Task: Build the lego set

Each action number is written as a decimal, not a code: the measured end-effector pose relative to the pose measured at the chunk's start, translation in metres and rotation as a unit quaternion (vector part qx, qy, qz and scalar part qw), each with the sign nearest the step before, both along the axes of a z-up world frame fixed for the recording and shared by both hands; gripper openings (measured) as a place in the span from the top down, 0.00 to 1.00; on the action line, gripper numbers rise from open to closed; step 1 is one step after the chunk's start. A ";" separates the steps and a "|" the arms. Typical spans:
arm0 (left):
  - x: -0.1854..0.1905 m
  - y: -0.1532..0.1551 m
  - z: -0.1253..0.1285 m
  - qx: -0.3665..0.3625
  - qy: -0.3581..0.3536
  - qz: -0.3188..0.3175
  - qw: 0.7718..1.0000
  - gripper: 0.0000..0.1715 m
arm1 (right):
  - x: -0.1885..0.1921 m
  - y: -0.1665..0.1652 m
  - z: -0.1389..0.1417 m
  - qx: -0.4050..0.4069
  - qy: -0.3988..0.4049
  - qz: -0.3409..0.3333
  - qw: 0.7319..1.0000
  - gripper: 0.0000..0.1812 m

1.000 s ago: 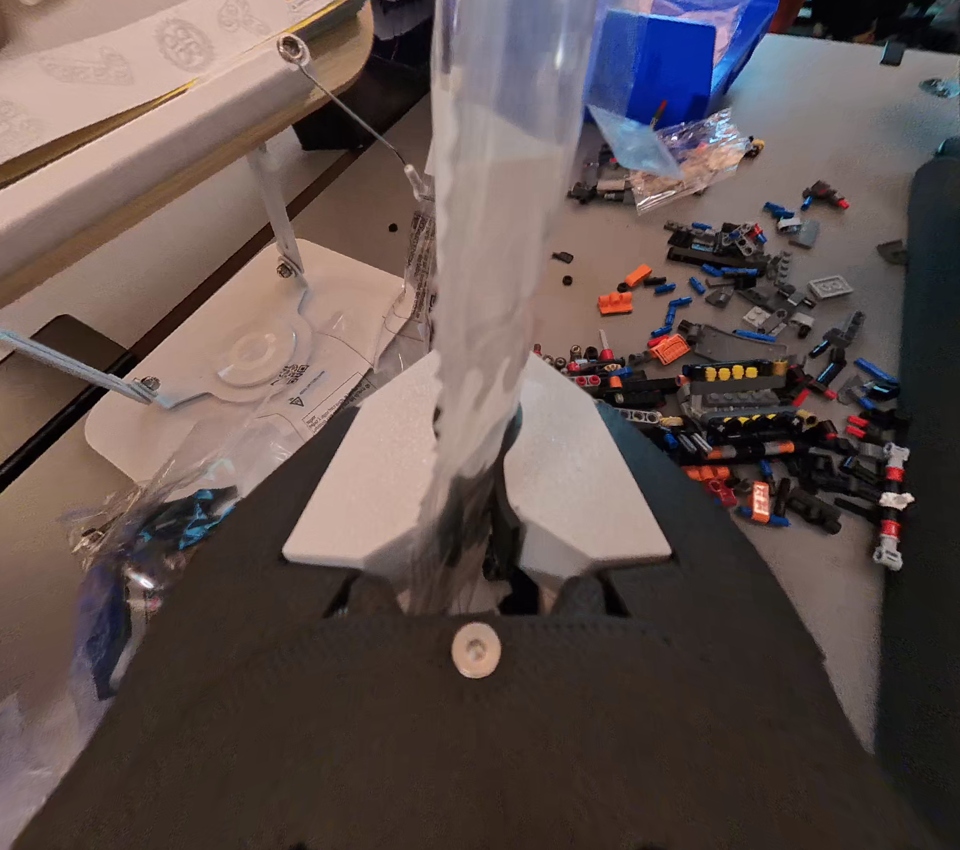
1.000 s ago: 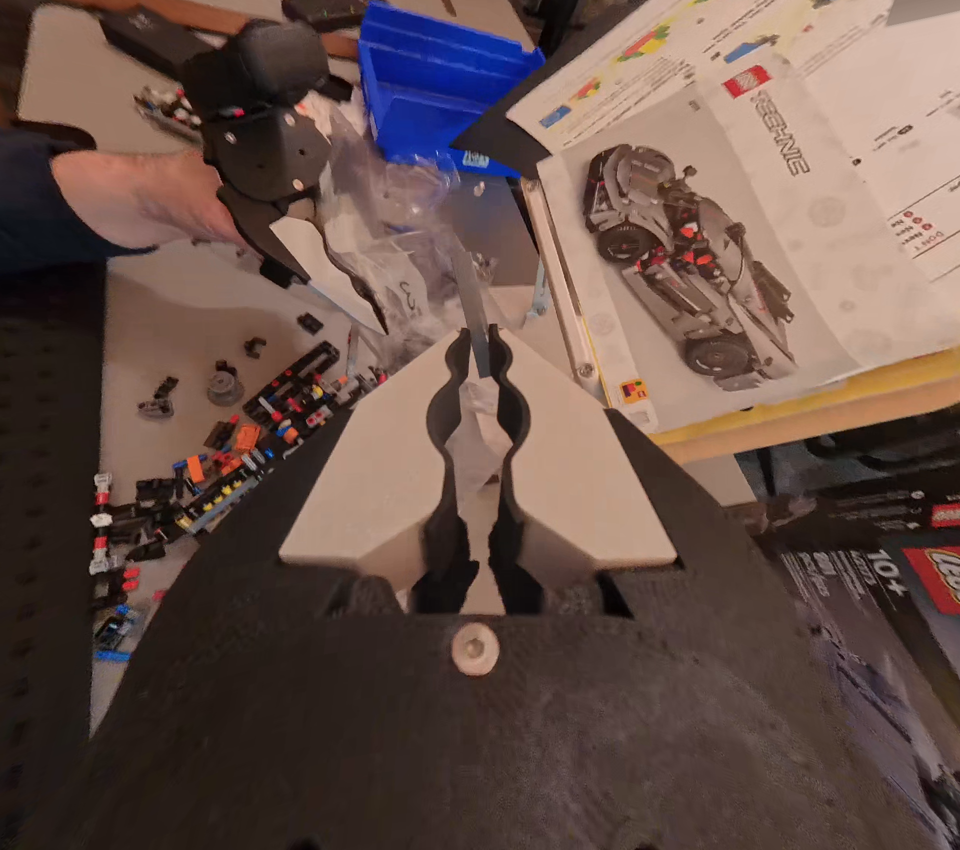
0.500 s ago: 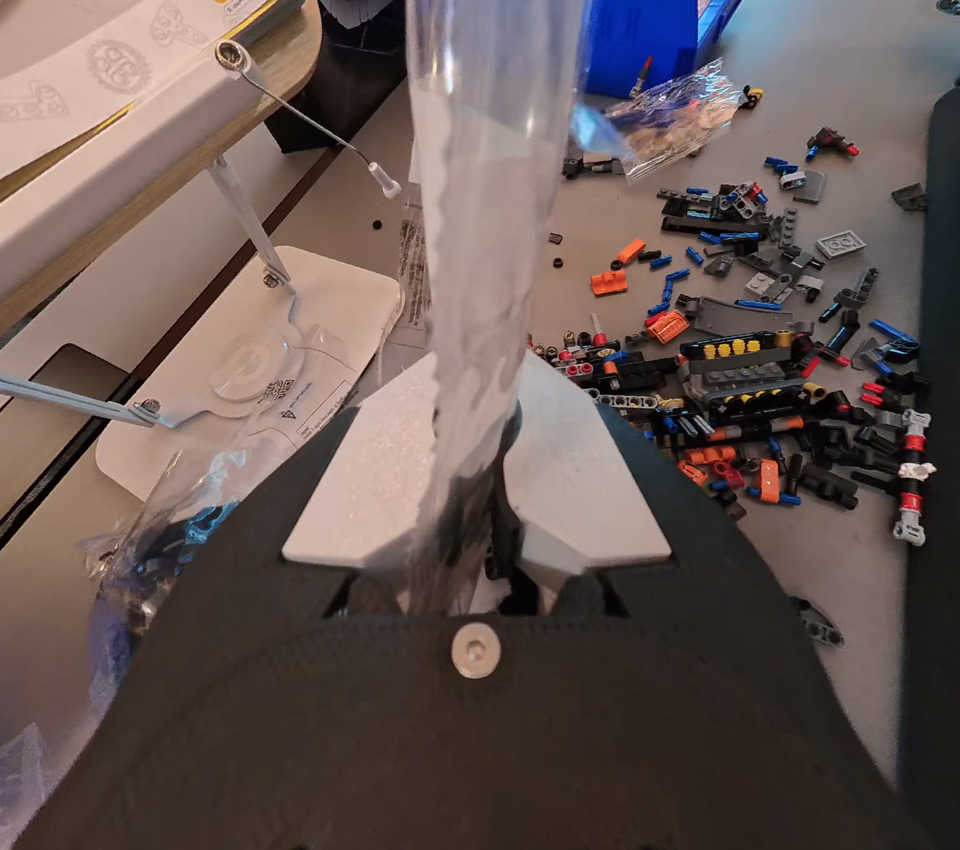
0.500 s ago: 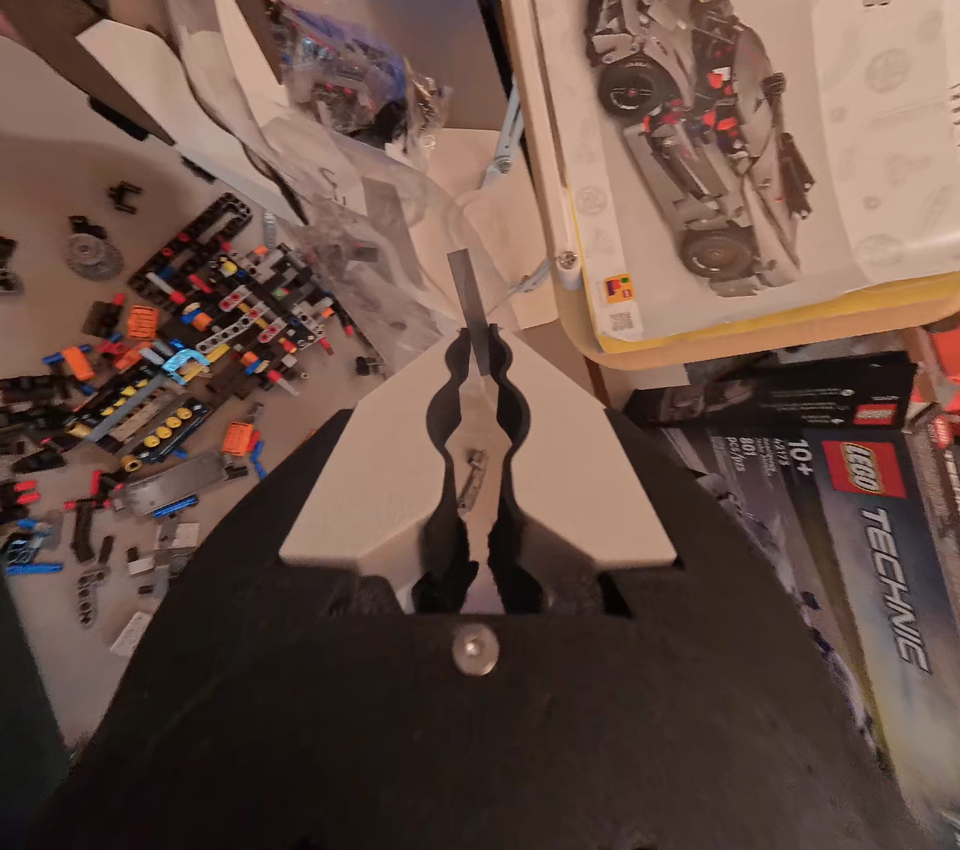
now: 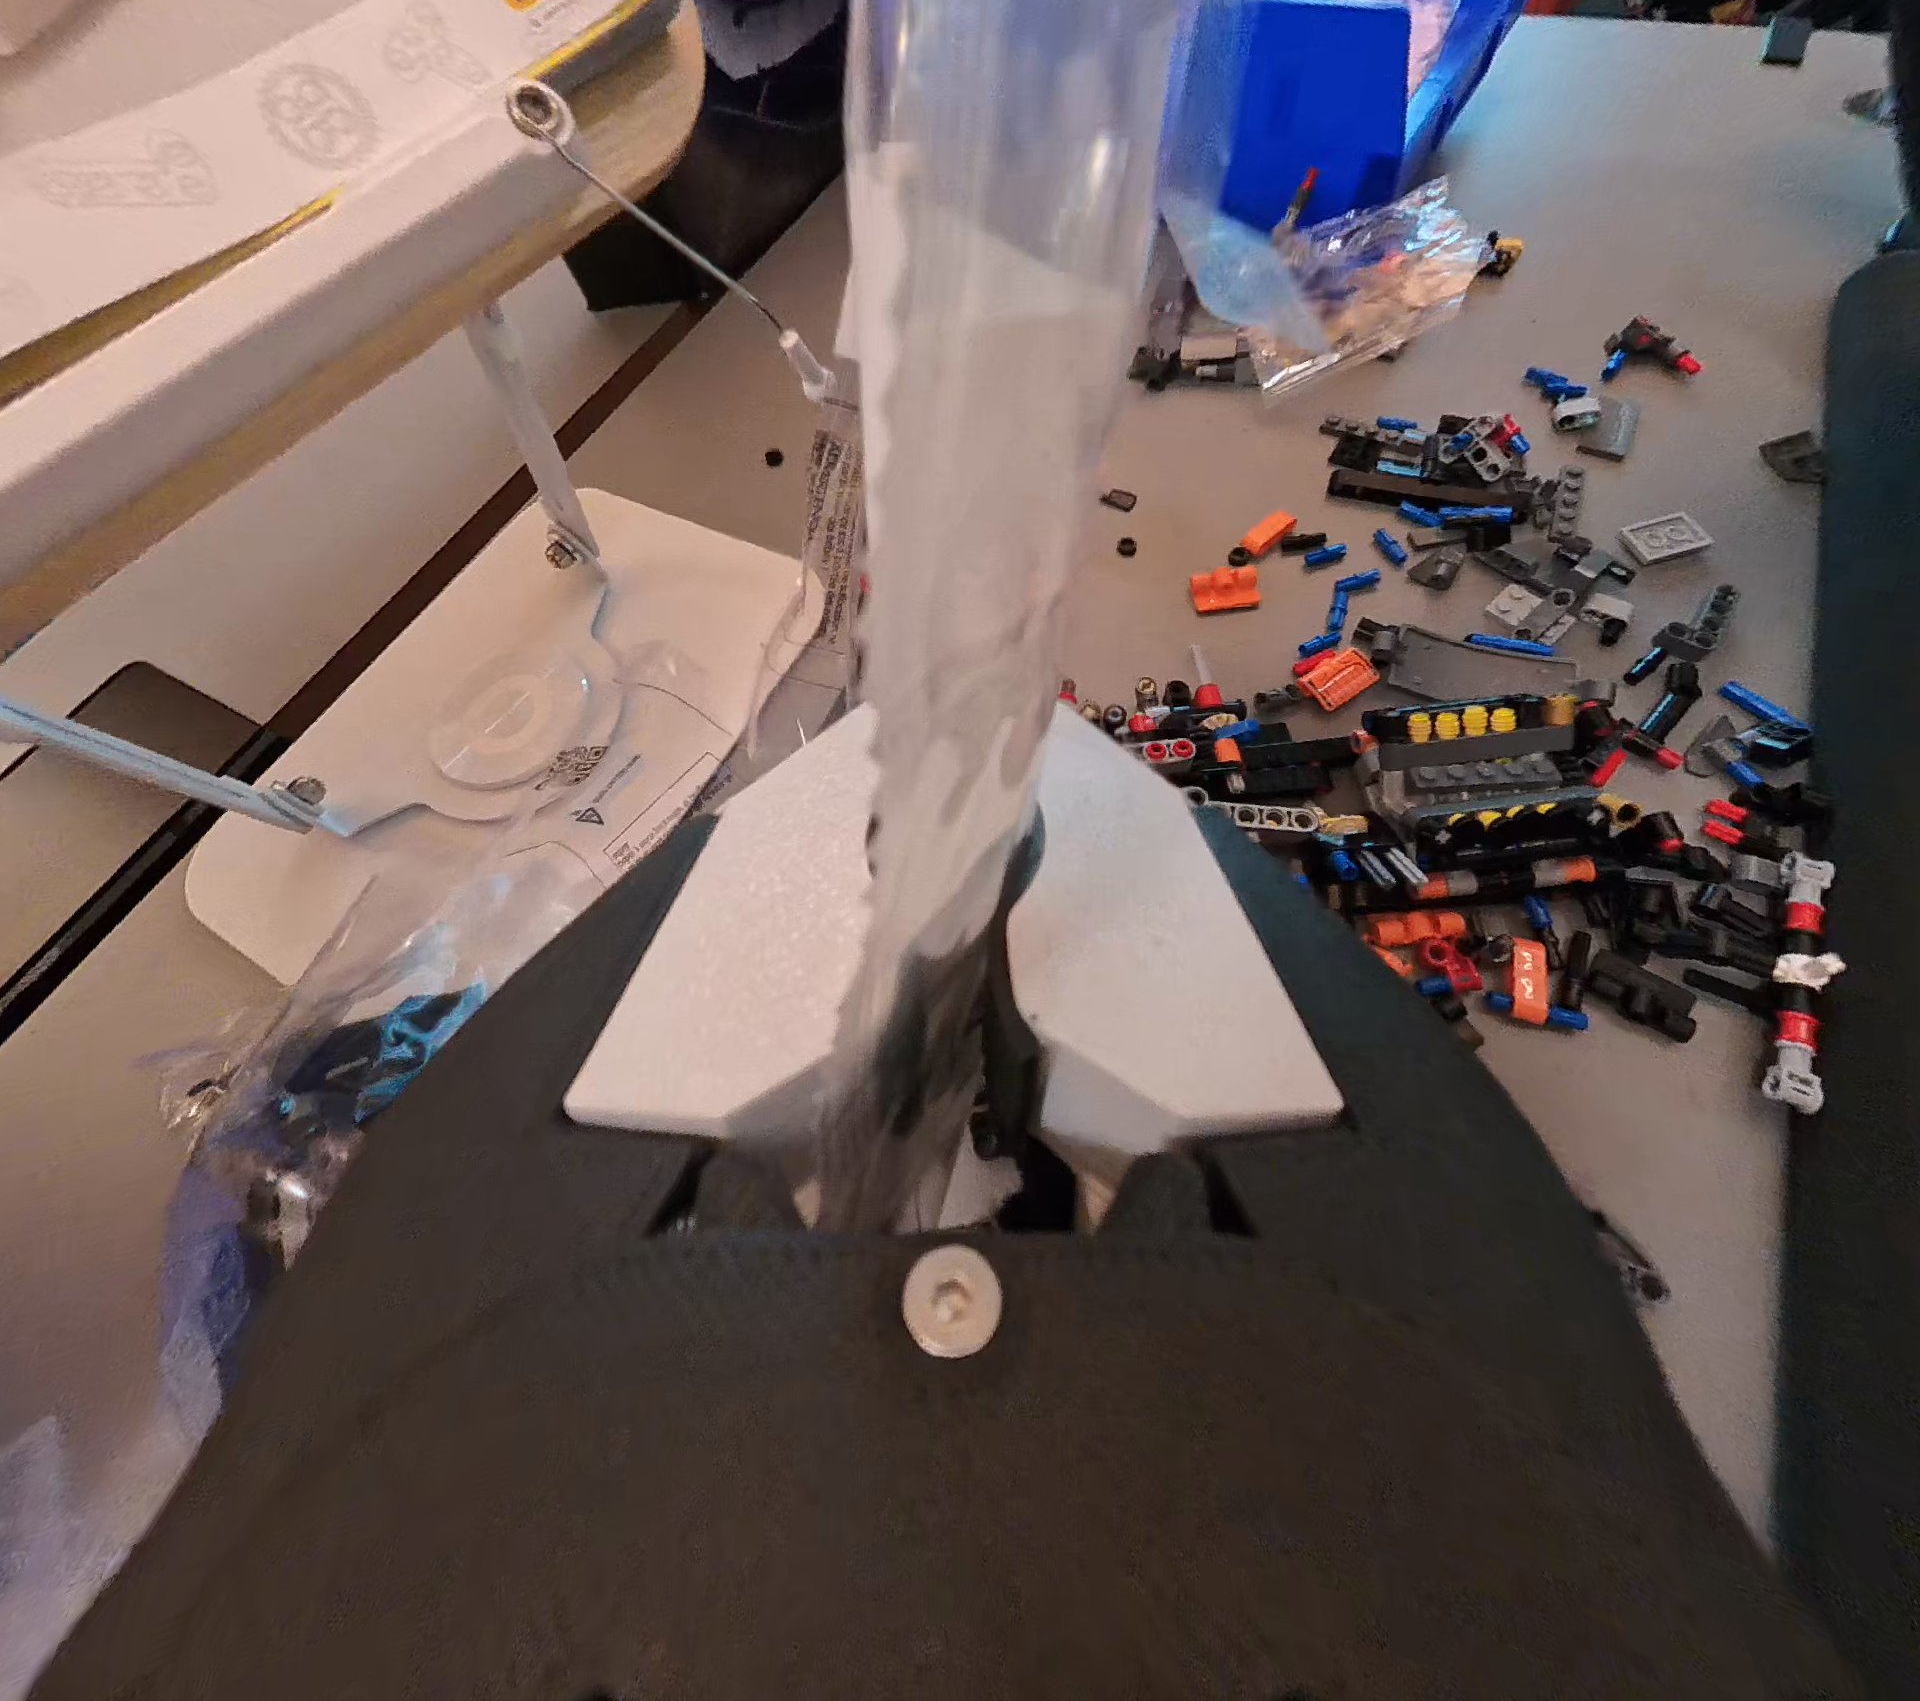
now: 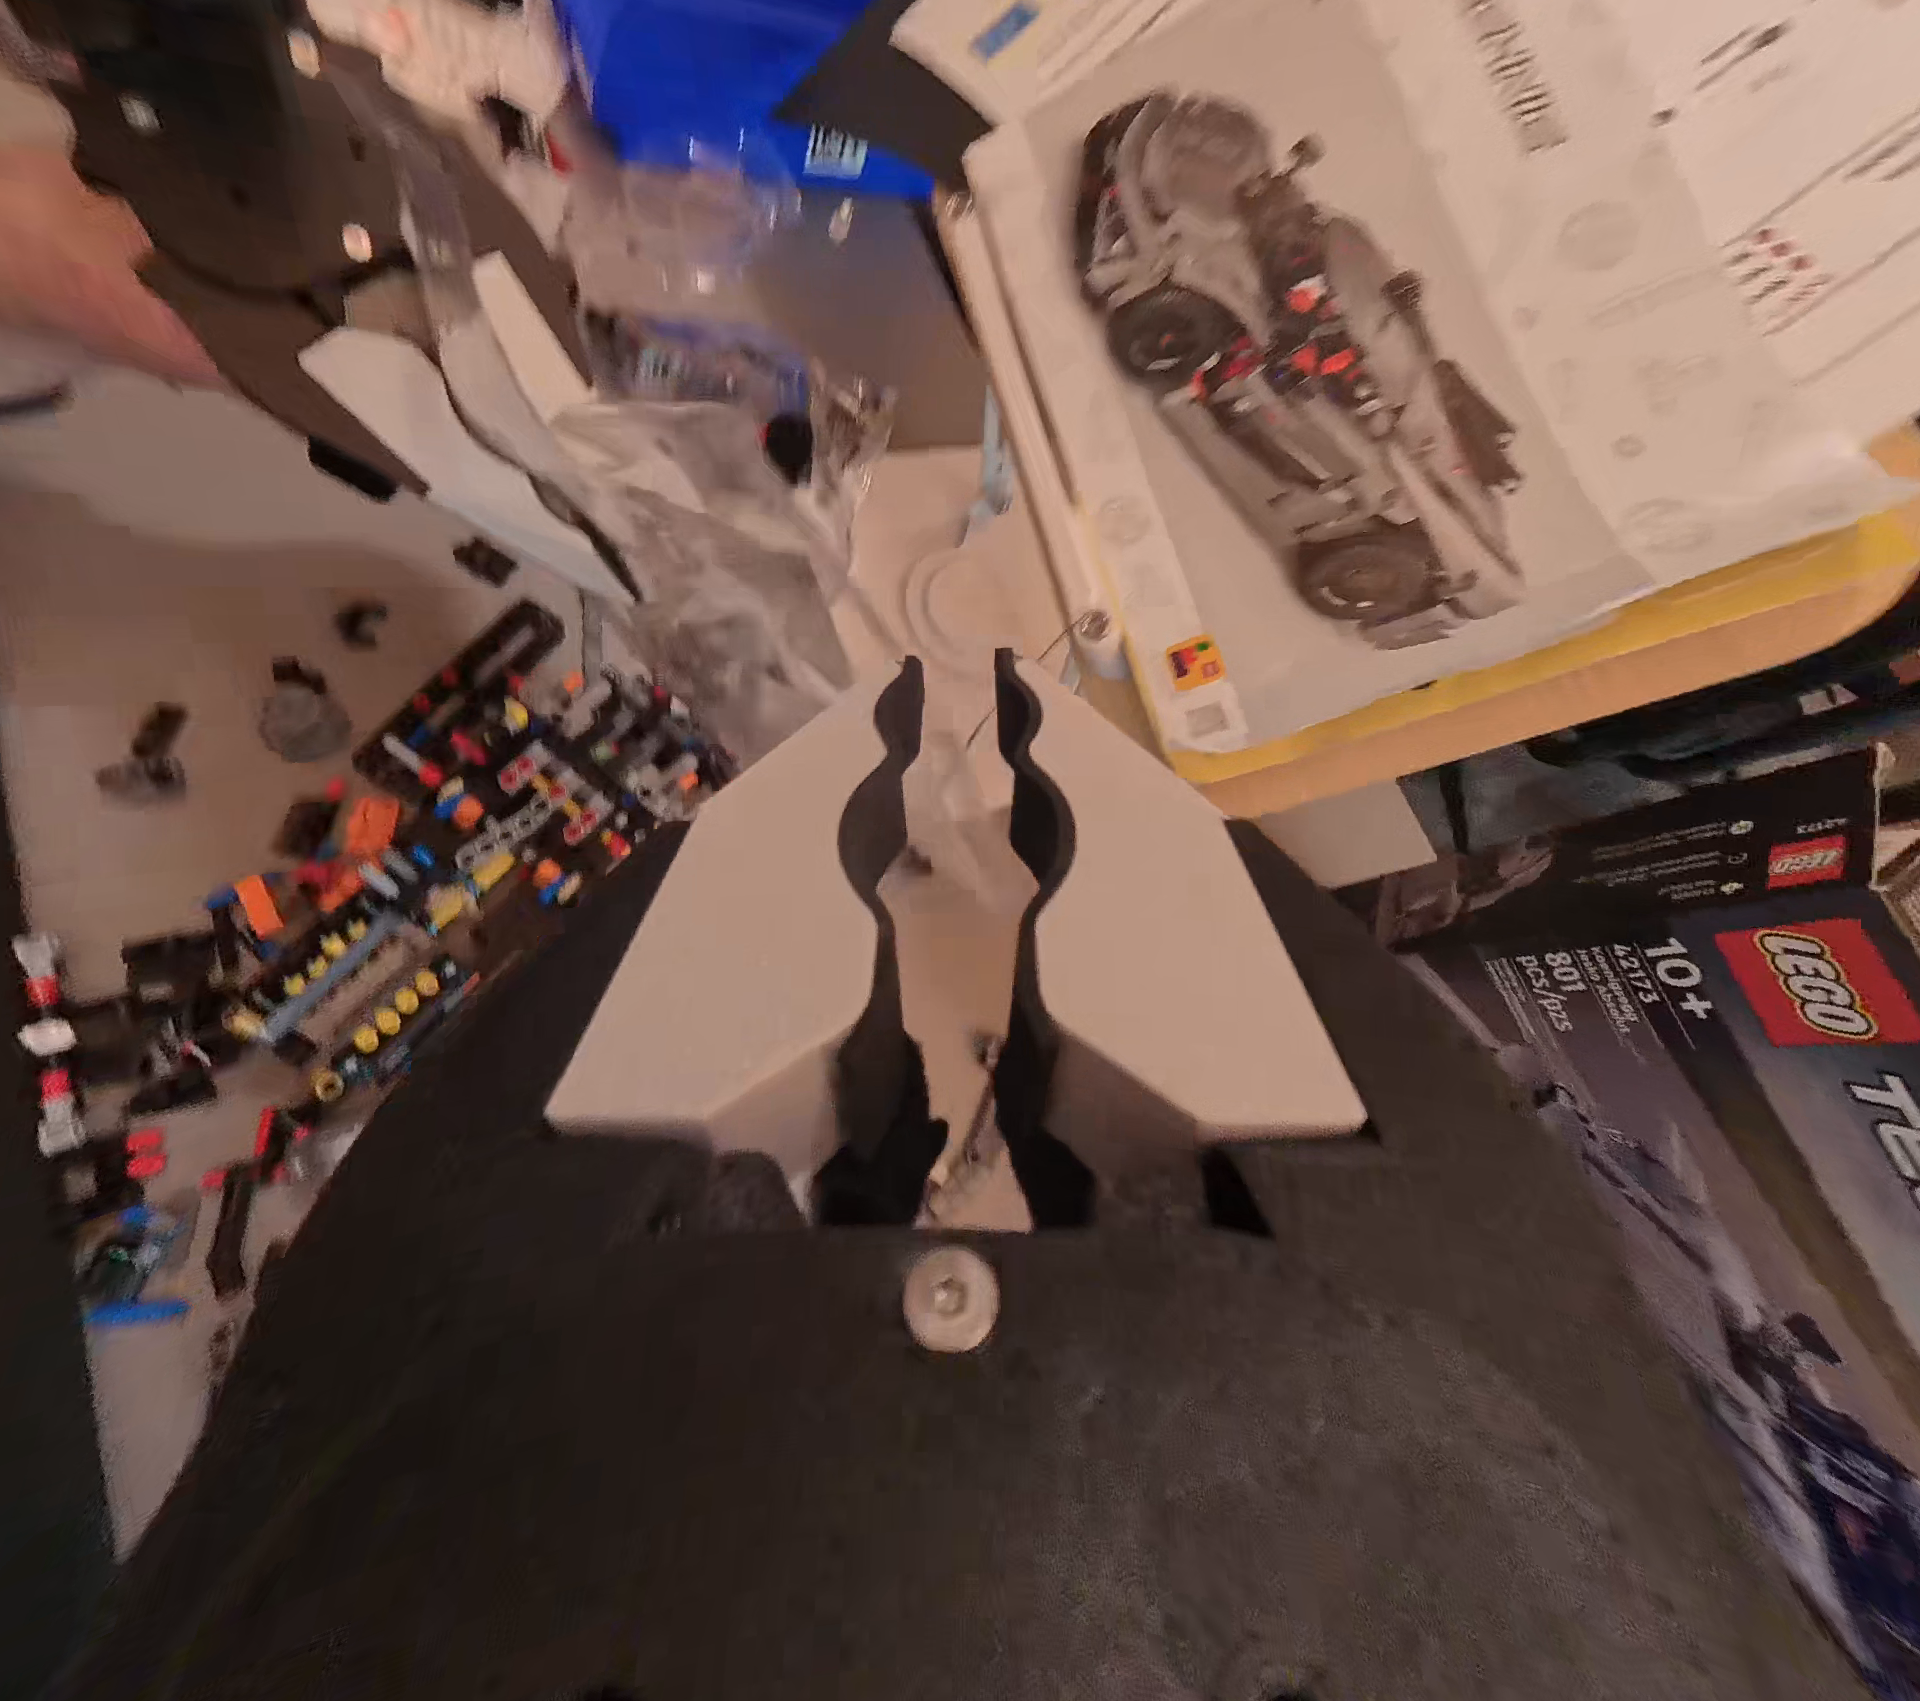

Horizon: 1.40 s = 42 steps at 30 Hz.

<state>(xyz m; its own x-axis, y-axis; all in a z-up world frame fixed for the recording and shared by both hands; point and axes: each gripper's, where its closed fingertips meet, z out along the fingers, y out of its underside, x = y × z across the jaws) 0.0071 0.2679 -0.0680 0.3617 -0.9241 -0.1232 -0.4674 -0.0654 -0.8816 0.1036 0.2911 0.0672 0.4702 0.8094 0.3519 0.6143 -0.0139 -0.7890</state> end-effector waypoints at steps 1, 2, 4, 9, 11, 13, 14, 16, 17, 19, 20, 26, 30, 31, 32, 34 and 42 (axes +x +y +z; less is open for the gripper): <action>-0.002 0.001 0.004 -0.003 -0.012 0.003 1.000 1.00 | 0.005 0.004 0.008 0.004 0.032 -0.005 0.999 0.94; -0.004 0.003 0.006 -0.006 -0.022 0.008 1.000 1.00 | 0.013 0.012 0.014 0.007 0.062 -0.019 0.998 0.94; -0.007 0.006 0.012 -0.011 -0.041 0.016 0.999 1.00 | 0.034 0.032 0.008 -0.007 0.085 -0.062 0.994 0.93; -0.014 0.012 0.020 -0.019 -0.073 0.029 0.997 1.00 | 0.071 0.085 -0.072 -0.107 0.048 -0.141 0.983 0.91; -0.016 0.013 0.020 -0.020 -0.076 0.033 0.996 1.00 | 0.066 0.093 -0.119 -0.199 0.054 -0.126 0.970 0.84; -0.016 0.013 0.020 -0.020 -0.076 0.032 0.996 1.00 | 0.063 0.098 -0.164 -0.266 0.045 -0.121 0.955 0.84; -0.016 0.013 0.020 -0.020 -0.075 0.032 0.996 1.00 | 0.061 0.101 -0.183 -0.282 0.041 -0.117 0.951 0.84; -0.016 0.013 0.019 -0.019 -0.074 0.032 0.997 1.00 | 0.048 0.104 -0.207 -0.307 0.055 -0.097 0.945 0.85; -0.016 0.013 0.019 -0.019 -0.074 0.032 0.997 1.00 | 0.043 0.105 -0.216 -0.310 0.056 -0.092 0.945 0.85; -0.017 0.013 0.020 -0.020 -0.076 0.031 0.996 1.00 | 0.046 0.118 -0.229 -0.285 0.032 -0.122 0.950 0.86; -0.017 0.013 0.020 -0.020 -0.077 0.032 0.996 1.00 | 0.050 0.125 -0.233 -0.267 0.021 -0.139 0.953 0.85; -0.018 0.015 0.025 -0.020 -0.087 0.036 0.995 1.00 | 0.056 0.148 -0.254 -0.262 0.024 -0.176 0.948 0.87; -0.020 0.017 0.028 -0.026 -0.099 0.038 0.994 1.00 | 0.059 0.155 -0.263 -0.256 0.004 -0.187 0.948 0.91; -0.021 0.017 0.028 -0.028 -0.101 0.038 0.994 1.00 | 0.059 0.156 -0.263 -0.257 0.003 -0.188 0.948 0.92; -0.021 0.018 0.028 -0.030 -0.103 0.038 0.993 1.00 | 0.060 0.157 -0.263 -0.256 -0.001 -0.189 0.948 0.93; -0.021 0.018 0.027 -0.033 -0.105 0.037 0.993 1.00 | 0.059 0.160 -0.263 -0.252 -0.002 -0.189 0.949 0.94; -0.021 0.019 0.025 -0.035 -0.102 0.039 0.993 1.00 | 0.058 0.159 -0.264 -0.267 -0.001 -0.178 0.947 1.00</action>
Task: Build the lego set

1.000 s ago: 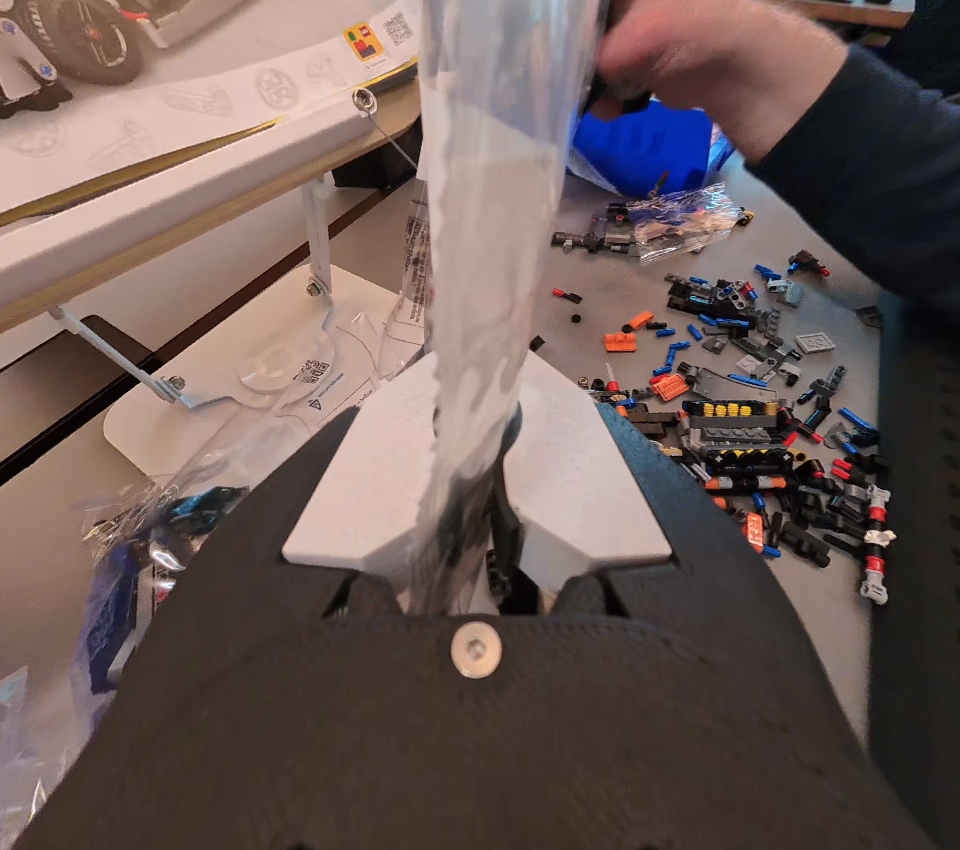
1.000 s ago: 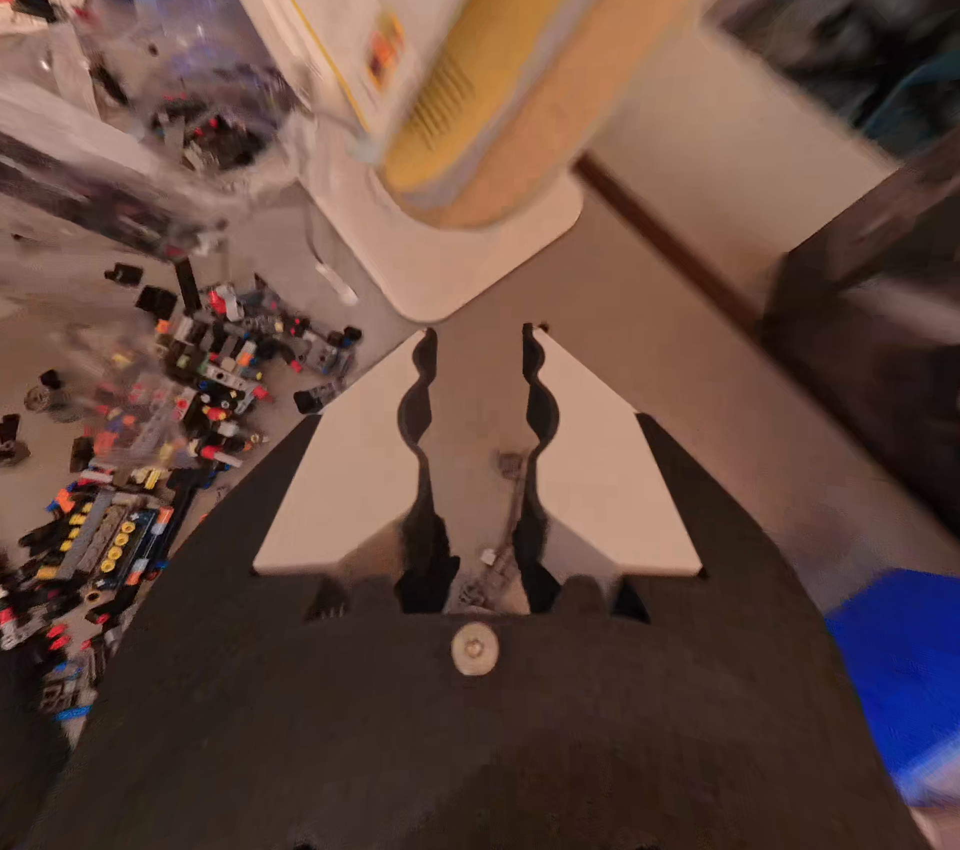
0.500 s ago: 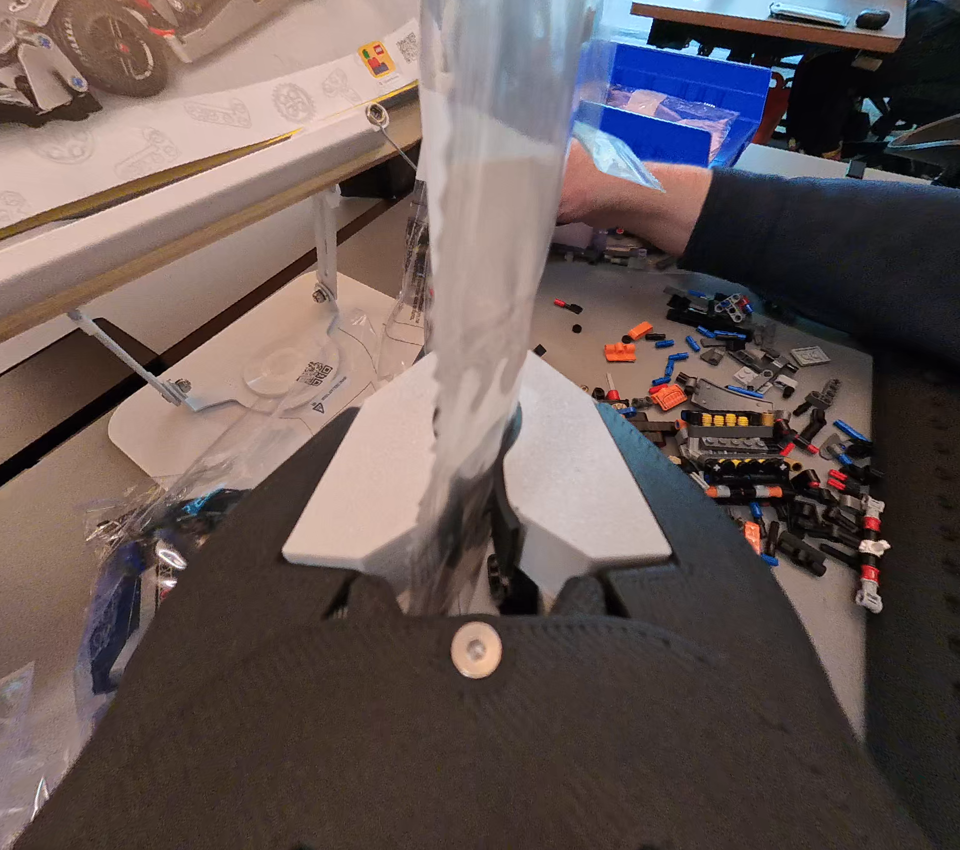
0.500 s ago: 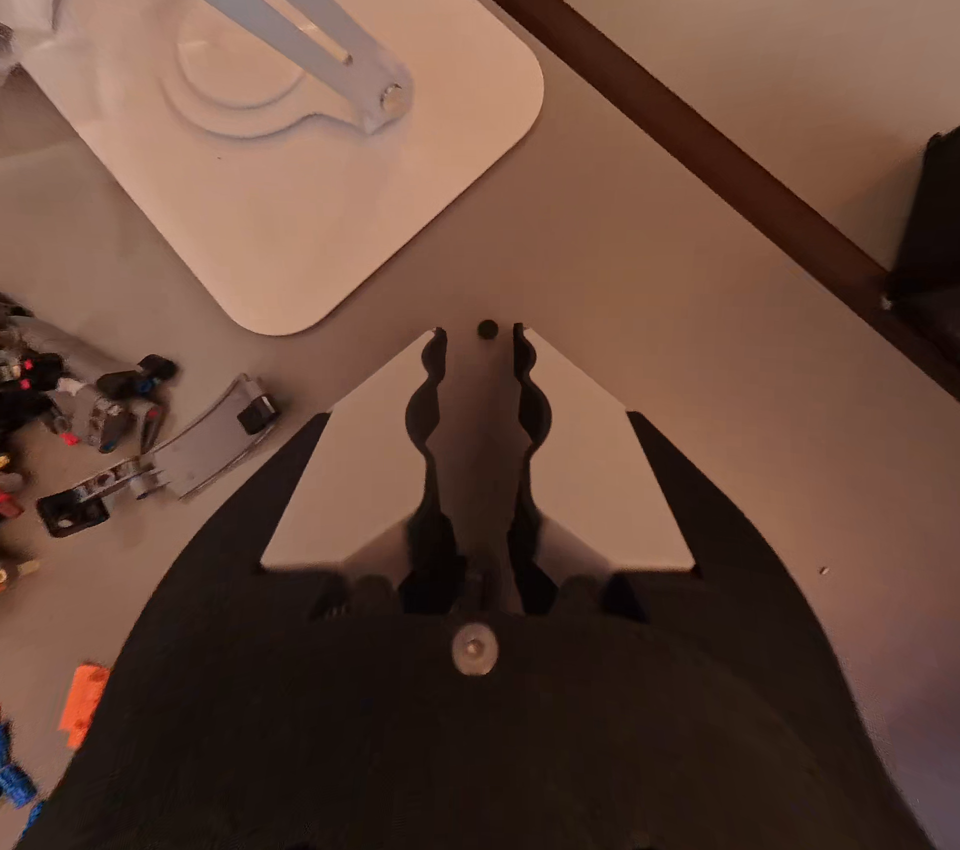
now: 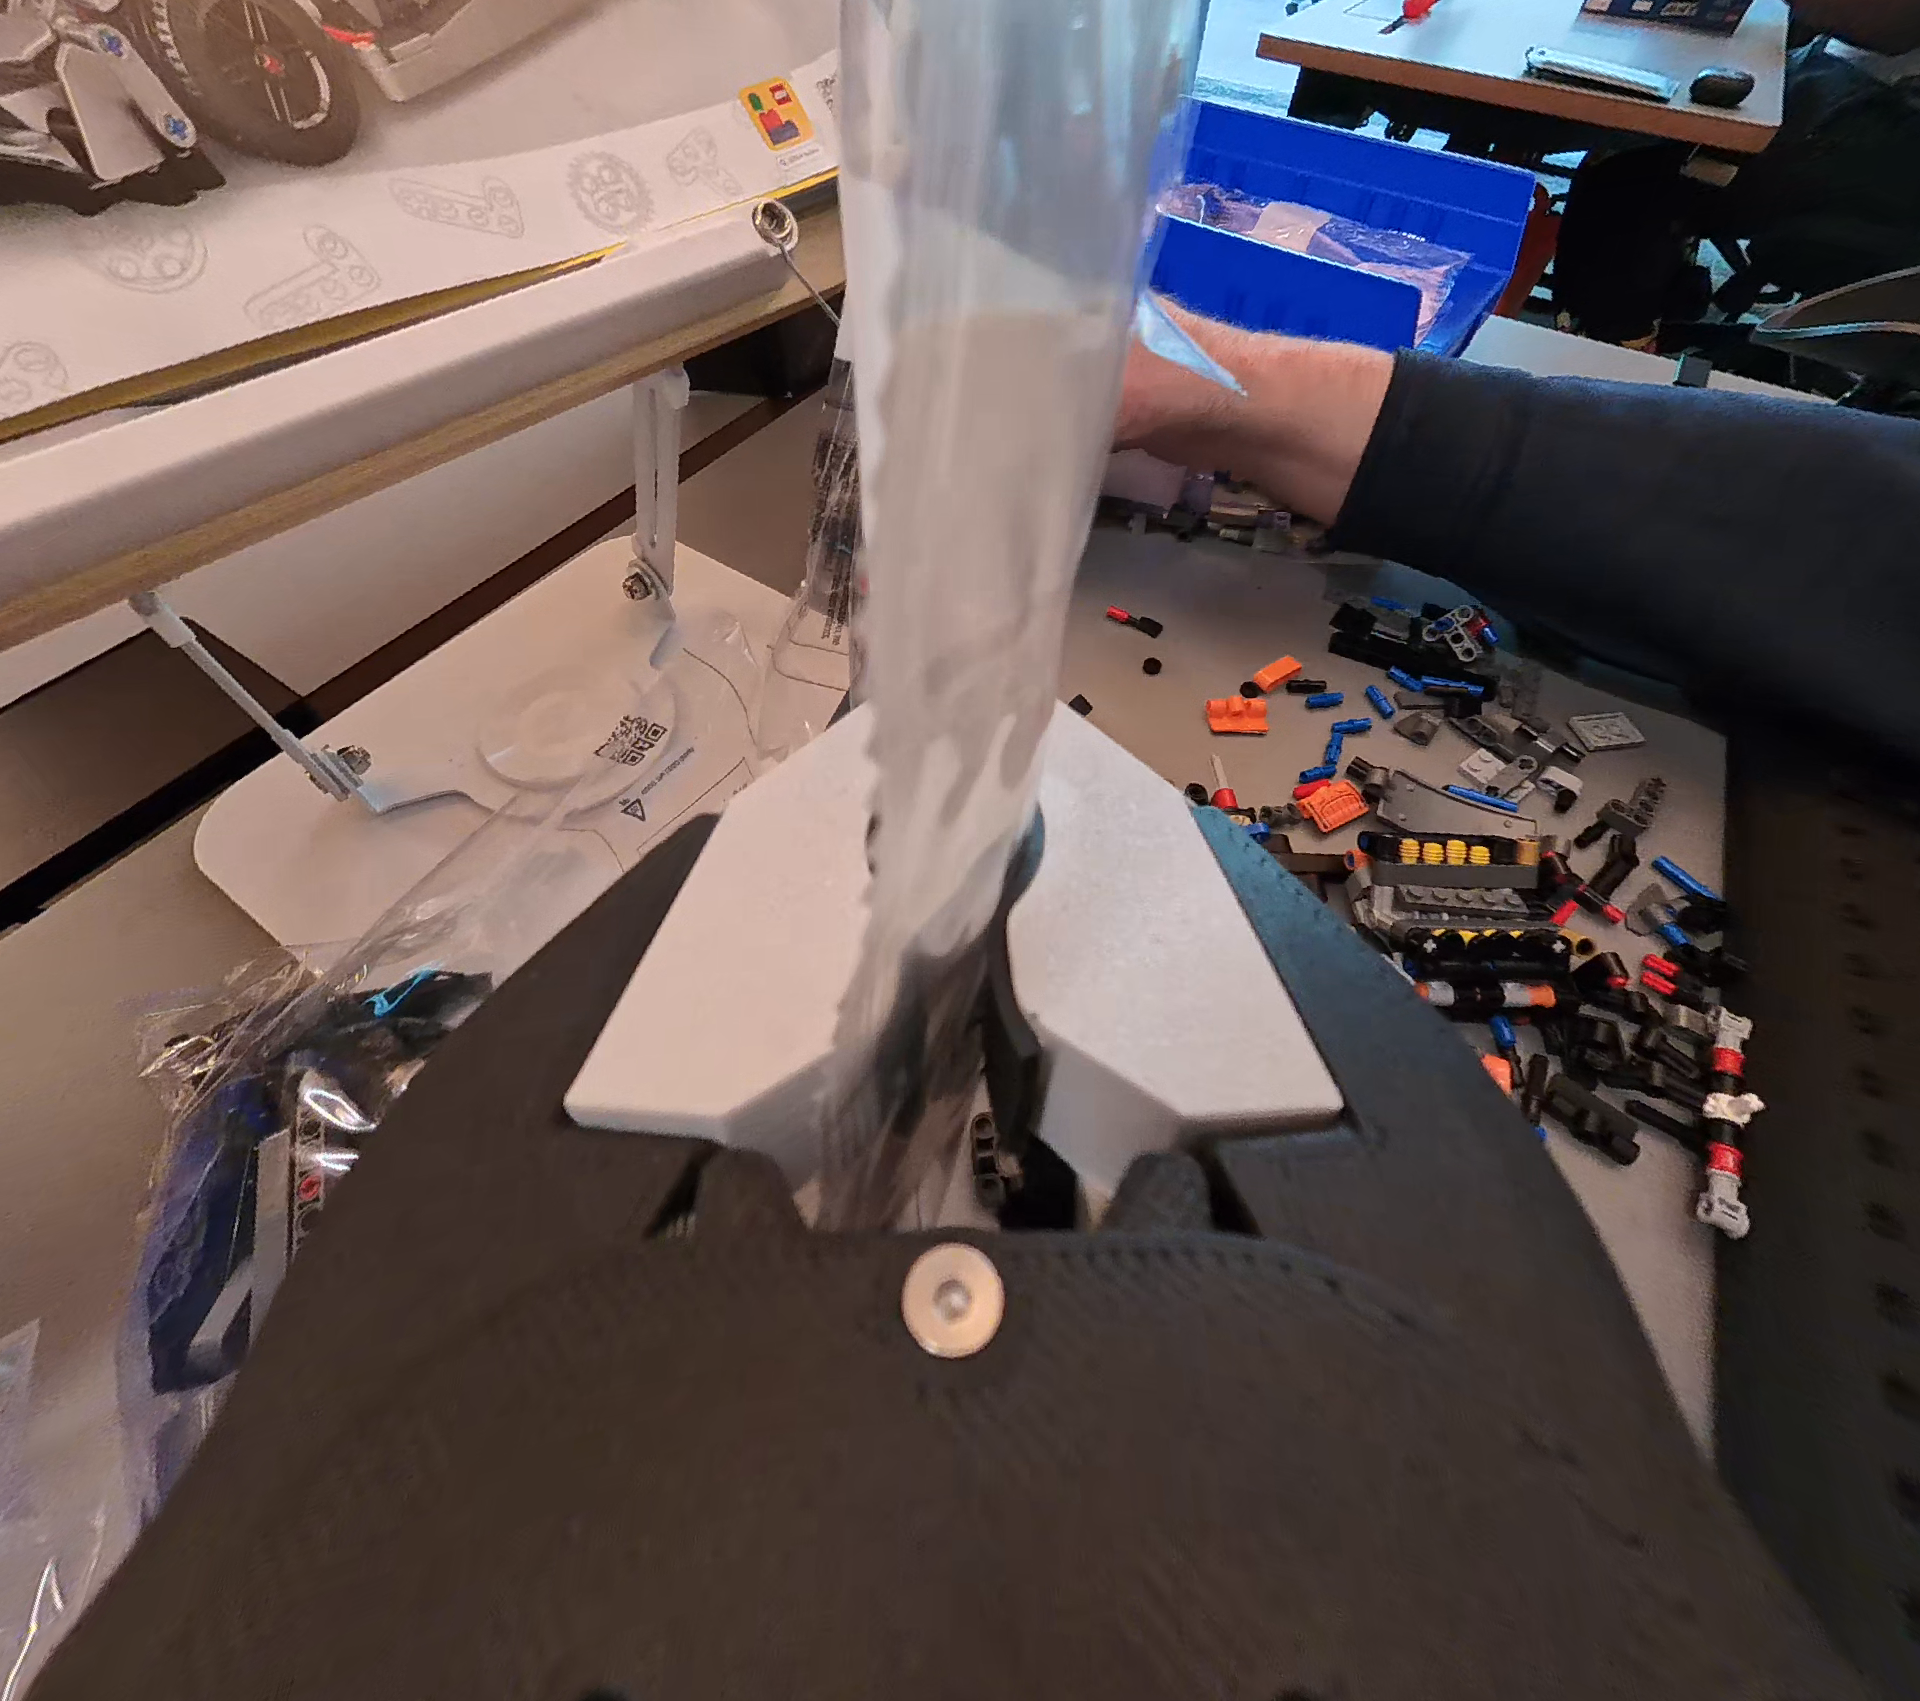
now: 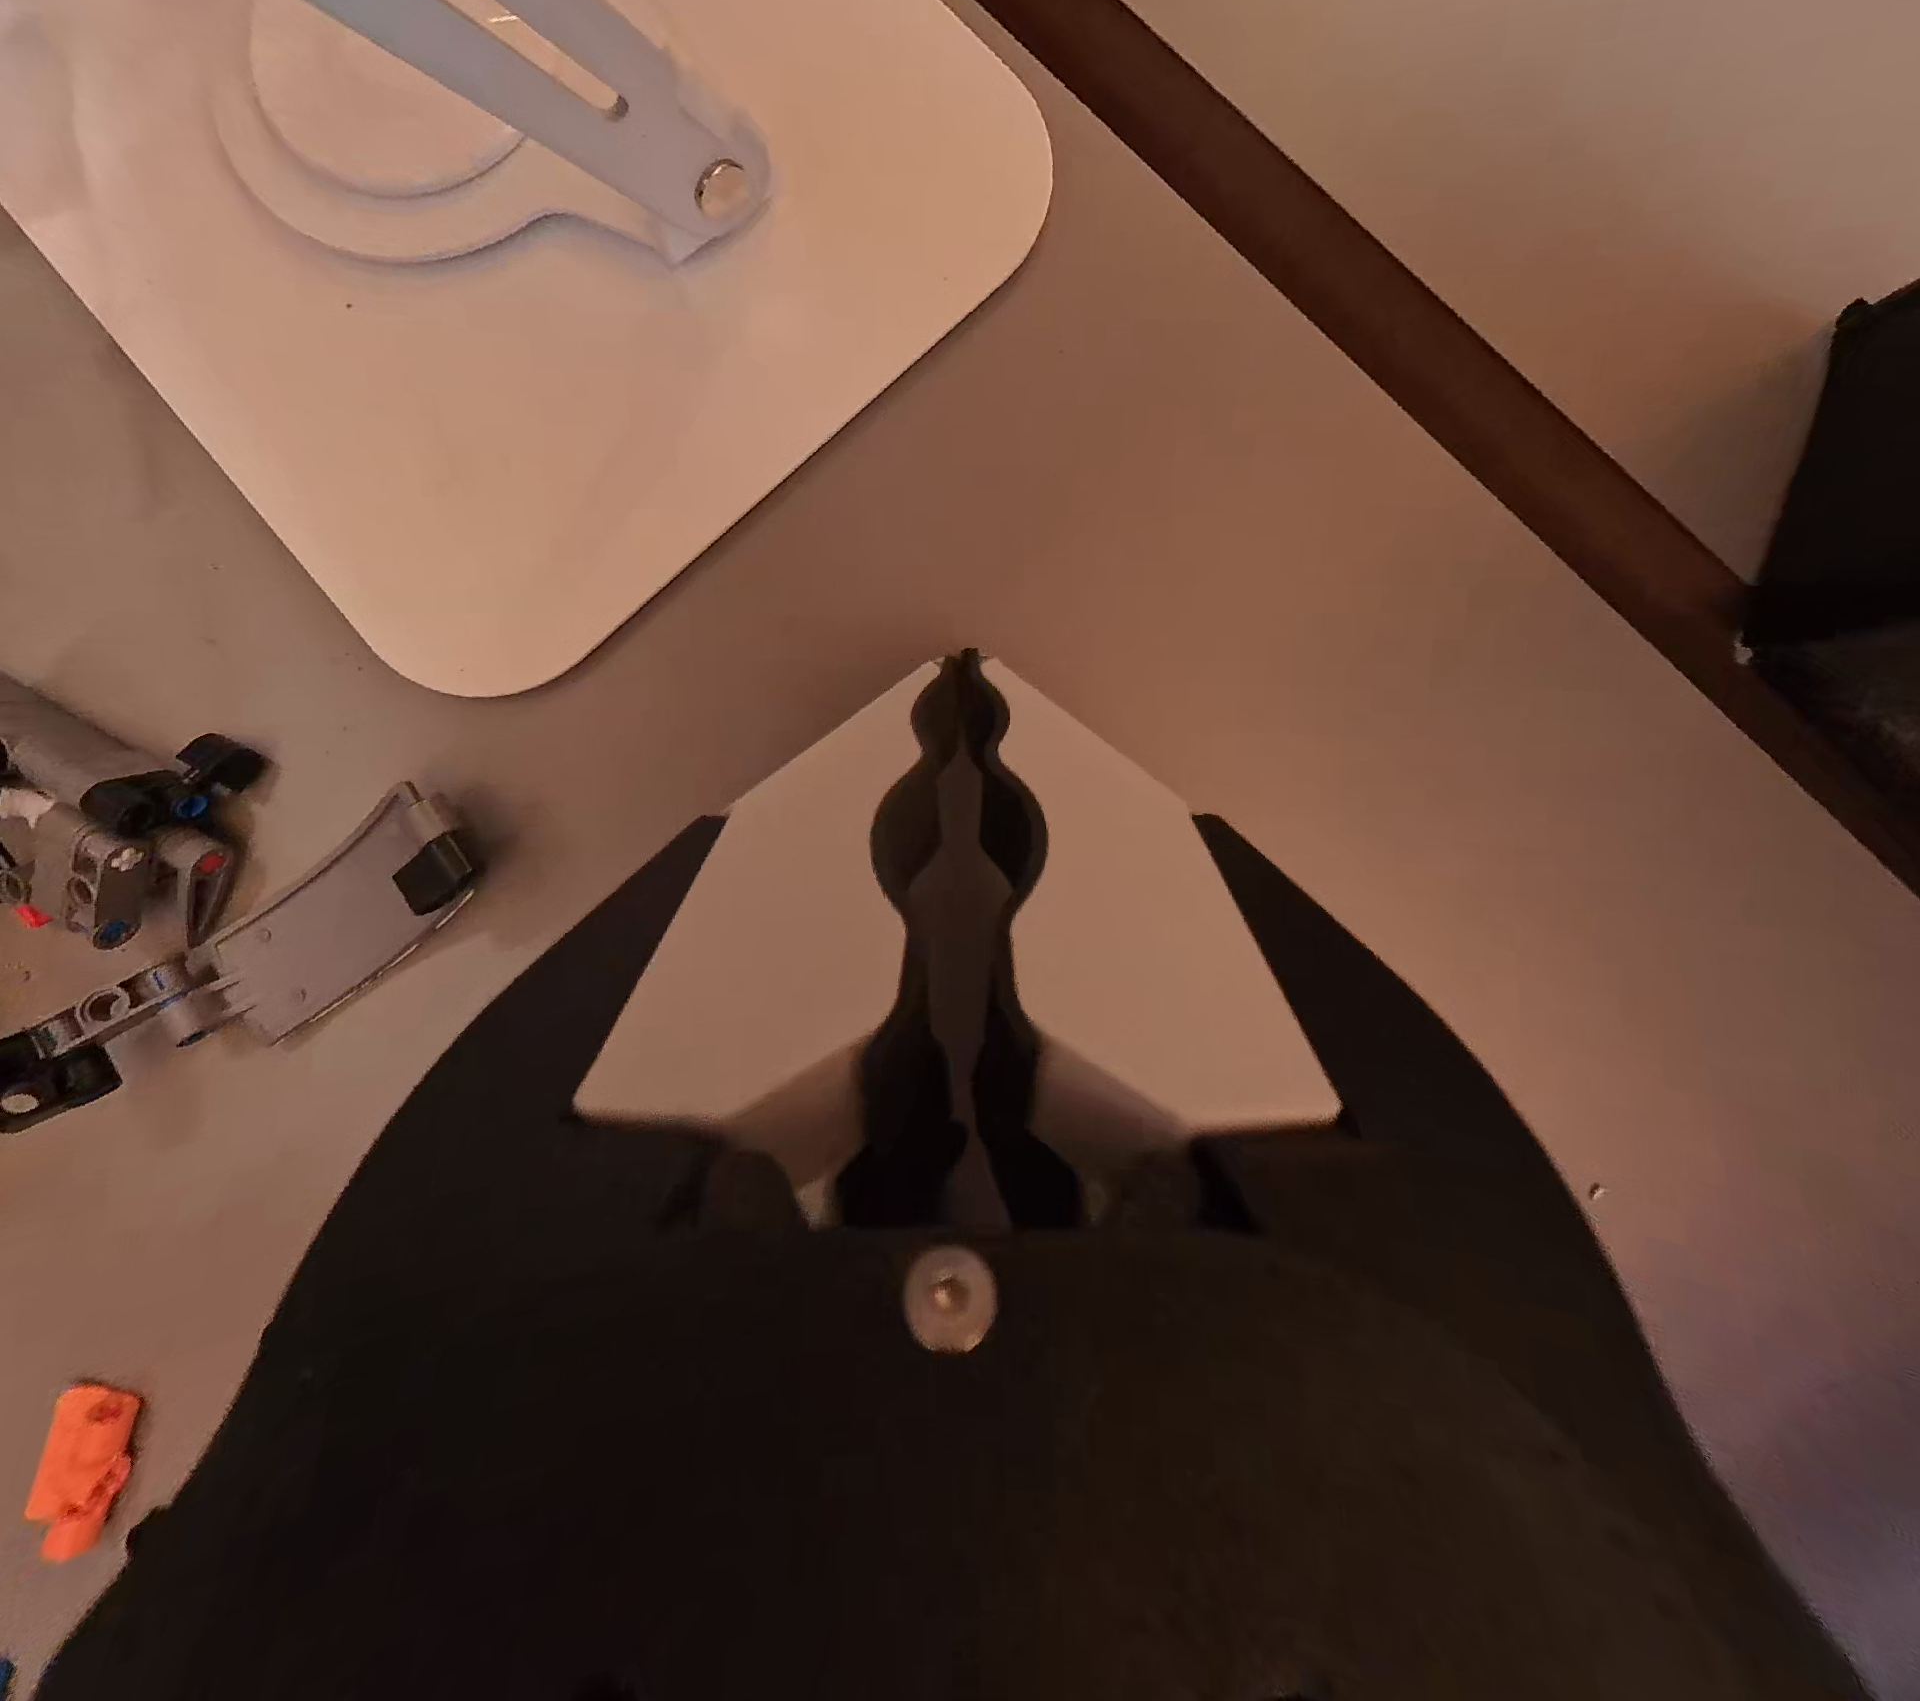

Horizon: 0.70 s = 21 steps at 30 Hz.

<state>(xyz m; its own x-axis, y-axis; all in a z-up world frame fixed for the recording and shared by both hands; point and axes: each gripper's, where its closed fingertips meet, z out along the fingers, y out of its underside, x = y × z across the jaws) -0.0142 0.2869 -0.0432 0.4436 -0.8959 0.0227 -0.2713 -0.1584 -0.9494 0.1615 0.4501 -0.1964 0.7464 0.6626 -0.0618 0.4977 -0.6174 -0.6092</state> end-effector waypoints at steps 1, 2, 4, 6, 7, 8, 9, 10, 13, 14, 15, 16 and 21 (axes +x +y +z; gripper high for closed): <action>0.000 0.000 0.000 0.000 0.000 0.000 1.000 1.00 | 0.001 -0.001 0.000 -0.003 0.002 0.001 1.000 1.00; 0.000 0.000 0.000 0.000 0.000 0.000 1.000 1.00 | 0.002 -0.001 0.001 -0.004 0.004 0.001 1.000 1.00; -0.001 0.000 0.000 0.000 0.000 0.000 1.000 1.00 | 0.006 -0.002 0.005 -0.005 0.006 -0.004 1.000 0.97; -0.001 0.000 0.001 0.001 -0.002 0.000 1.000 1.00 | 0.011 -0.002 0.012 -0.010 0.014 -0.012 1.000 0.93; -0.001 -0.001 0.001 0.001 -0.002 0.000 1.000 1.00 | 0.013 -0.002 0.014 -0.009 0.018 -0.014 1.000 0.92; -0.001 -0.001 0.002 0.000 -0.003 0.000 1.000 1.00 | 0.016 -0.002 0.014 -0.009 0.017 -0.017 1.000 0.92; -0.001 -0.001 0.001 0.000 -0.003 -0.001 1.000 1.00 | 0.017 -0.003 0.012 -0.014 0.014 -0.018 1.000 0.92; -0.001 -0.001 0.001 0.000 -0.001 -0.001 1.000 1.00 | 0.017 -0.004 0.008 -0.021 0.008 -0.016 1.000 0.93; -0.001 -0.001 0.001 0.000 -0.001 -0.001 1.000 1.00 | 0.015 -0.004 0.000 -0.022 0.000 -0.011 1.000 0.95; -0.001 -0.001 0.001 0.001 -0.001 -0.001 1.000 1.00 | 0.014 -0.004 0.000 -0.021 0.000 -0.011 1.000 0.96; -0.002 -0.001 0.001 0.001 -0.002 0.000 1.000 1.00 | 0.014 -0.004 0.000 -0.020 -0.001 -0.011 1.000 0.97; -0.002 -0.001 0.002 0.001 -0.002 0.000 1.000 1.00 | 0.014 -0.004 0.000 -0.020 -0.003 -0.010 1.000 0.97; -0.001 -0.001 0.000 0.000 0.000 -0.001 1.000 1.00 | 0.013 -0.006 0.000 -0.025 0.003 -0.005 1.000 0.98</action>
